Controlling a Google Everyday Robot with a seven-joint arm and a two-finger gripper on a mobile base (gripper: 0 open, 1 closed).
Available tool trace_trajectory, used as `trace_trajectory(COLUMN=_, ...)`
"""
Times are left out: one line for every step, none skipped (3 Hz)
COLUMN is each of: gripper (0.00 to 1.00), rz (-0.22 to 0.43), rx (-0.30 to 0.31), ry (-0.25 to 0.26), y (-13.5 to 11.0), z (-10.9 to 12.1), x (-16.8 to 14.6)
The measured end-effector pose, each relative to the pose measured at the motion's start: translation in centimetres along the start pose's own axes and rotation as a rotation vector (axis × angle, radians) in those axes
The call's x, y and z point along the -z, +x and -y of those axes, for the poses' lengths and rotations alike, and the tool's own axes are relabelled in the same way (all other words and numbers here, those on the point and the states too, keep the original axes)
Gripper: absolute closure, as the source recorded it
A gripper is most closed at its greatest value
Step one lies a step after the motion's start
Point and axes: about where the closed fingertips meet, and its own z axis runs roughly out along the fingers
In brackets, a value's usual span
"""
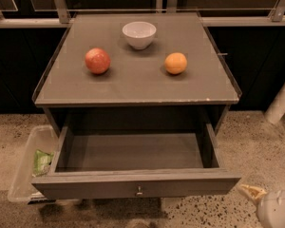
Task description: Close top drawer
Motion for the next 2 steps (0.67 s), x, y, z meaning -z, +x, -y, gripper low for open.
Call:
trace_trajectory(gripper=0.16, rz=0.007, rx=-0.005, ry=-0.005, y=0.28, z=0.05, x=-0.45)
trace_trajectory(gripper=0.41, rz=0.007, rx=-0.005, ry=-0.005, y=0.28, z=0.04, x=-0.45)
